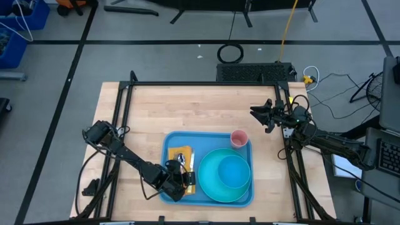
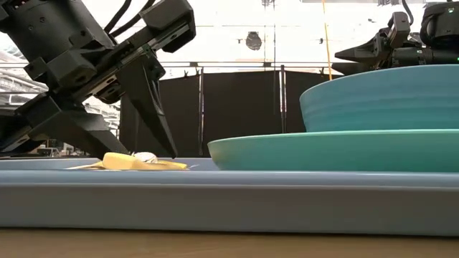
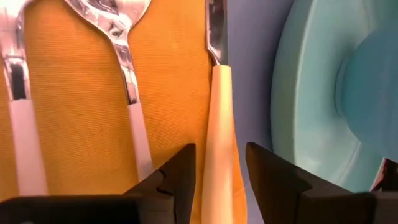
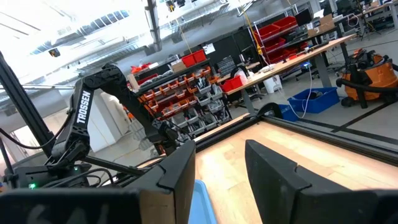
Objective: Set up tray
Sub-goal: Put the yellow knife on the yellow napkin to the right of the orange fork on the blue tray
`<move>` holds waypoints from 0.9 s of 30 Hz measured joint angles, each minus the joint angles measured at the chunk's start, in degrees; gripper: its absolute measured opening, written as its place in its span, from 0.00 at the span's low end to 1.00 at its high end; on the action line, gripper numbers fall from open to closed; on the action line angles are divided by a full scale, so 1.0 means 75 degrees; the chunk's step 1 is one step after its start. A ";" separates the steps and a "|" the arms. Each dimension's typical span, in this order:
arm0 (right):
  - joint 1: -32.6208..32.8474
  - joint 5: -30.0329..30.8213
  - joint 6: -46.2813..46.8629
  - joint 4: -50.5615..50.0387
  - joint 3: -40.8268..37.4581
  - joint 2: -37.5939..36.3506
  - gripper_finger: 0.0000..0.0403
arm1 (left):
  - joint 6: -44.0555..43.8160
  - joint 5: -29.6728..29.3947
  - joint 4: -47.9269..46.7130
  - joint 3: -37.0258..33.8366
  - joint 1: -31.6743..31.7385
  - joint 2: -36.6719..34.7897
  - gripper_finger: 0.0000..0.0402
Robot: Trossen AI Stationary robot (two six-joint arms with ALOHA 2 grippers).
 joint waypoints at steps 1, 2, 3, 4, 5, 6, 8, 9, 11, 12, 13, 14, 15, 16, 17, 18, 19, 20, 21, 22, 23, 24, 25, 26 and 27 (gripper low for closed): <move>0.0000 -0.0003 0.0000 0.0000 0.0003 -0.0003 0.32 | -0.0001 0.0005 0.0011 0.0000 0.0000 0.0001 0.36; 0.0000 -0.0003 0.0001 -0.0003 0.0003 -0.0003 0.32 | -0.0012 0.0041 0.0014 0.0000 0.0000 0.0001 0.36; -0.0003 -0.0003 0.0000 0.0000 0.0001 -0.0002 0.32 | -0.0031 0.0093 0.0011 0.0000 0.0000 0.0001 0.36; -0.0001 -0.0002 0.0001 0.0000 0.0003 -0.0003 0.32 | -0.0036 0.0182 0.0004 0.0000 0.0000 -0.0001 0.36; -0.0001 -0.0003 0.0000 -0.0003 0.0003 -0.0001 0.32 | -0.0034 0.0328 -0.0030 0.0000 0.0000 0.0000 0.36; -0.0001 -0.0002 0.0001 -0.0002 0.0003 -0.0002 0.32 | -0.0033 0.0439 -0.0080 0.0000 0.0003 0.0000 0.36; -0.0002 -0.0003 0.0003 -0.0002 0.0003 0.0000 0.32 | -0.0035 0.0513 -0.0104 0.0000 0.0009 0.0001 0.36; 0.0000 -0.0003 0.0001 -0.0002 0.0000 0.0000 0.32 | -0.0019 0.0526 -0.0104 0.0000 0.0009 0.0001 0.36; 0.0000 -0.0003 0.0003 -0.0003 0.0003 -0.0003 0.32 | 0.0073 0.0545 -0.0093 0.0000 0.0009 0.0000 0.36; 0.0000 -0.0003 0.0002 0.0000 0.0003 -0.0003 0.32 | 0.0113 0.0577 -0.0095 0.0000 0.0009 0.0001 0.36; -0.0001 -0.0002 0.0001 0.0000 0.0002 -0.0002 0.32 | 0.0116 0.0606 -0.0108 0.0000 0.0009 0.0001 0.36; -0.0001 -0.0003 0.0003 -0.0002 0.0003 -0.0003 0.32 | 0.0114 0.0627 -0.0127 0.0002 0.0009 0.0001 0.36; -0.0001 -0.0002 0.0002 -0.0001 0.0002 -0.0002 0.32 | 0.0117 0.0630 -0.0139 0.0000 0.0012 -0.0001 0.36; -0.0001 -0.0003 0.0002 -0.0001 0.0003 -0.0001 0.32 | 0.0119 0.0644 -0.0166 0.0001 0.0012 -0.0001 0.36; 0.0000 0.0000 0.0003 0.0000 0.0003 -0.0002 0.32 | 0.0116 0.0688 -0.0210 0.0003 0.0015 -0.0002 0.36; 0.0000 -0.0003 0.0000 0.0000 0.0003 -0.0003 0.32 | 0.0105 0.0749 -0.0254 0.0003 0.0023 -0.0002 0.36; -0.0003 0.0000 0.0003 0.0000 0.0000 -0.0003 0.32 | 0.0096 0.0797 -0.0266 0.0003 0.0029 -0.0002 0.36; -0.0002 -0.0003 0.0003 0.0000 0.0003 0.0000 0.32 | 0.0085 0.0807 -0.0269 0.0003 0.0031 -0.0005 0.36; -0.0002 -0.0001 0.0002 0.0000 0.0003 0.0000 0.32 | 0.0078 0.0807 -0.0274 0.0003 0.0029 -0.0005 0.36; -0.0002 -0.0001 0.0001 -0.0002 0.0002 -0.0001 0.32 | 0.0071 0.0822 -0.0280 0.0003 0.0029 -0.0005 0.36; 0.0000 -0.0003 0.0001 0.0000 0.0001 -0.0001 0.32 | 0.0047 0.0859 -0.0290 0.0003 0.0038 -0.0006 0.36; -0.0003 -0.0003 0.0003 -0.0002 0.0000 -0.0002 0.32 | 0.0041 0.0913 -0.0306 0.0004 0.0054 -0.0007 0.36; -0.0002 -0.0001 0.0000 0.0000 0.0002 -0.0001 0.32 | 0.0043 0.0983 -0.0326 0.0006 0.0079 -0.0009 0.36; 0.0000 -0.0003 0.0003 -0.0003 0.0003 0.0000 0.32 | 0.0056 0.1054 -0.0345 0.0009 0.0104 -0.0012 0.36; 0.0000 -0.0003 0.0003 -0.0003 0.0001 0.0000 0.32 | 0.0075 0.1107 -0.0387 0.0009 0.0130 -0.0016 0.36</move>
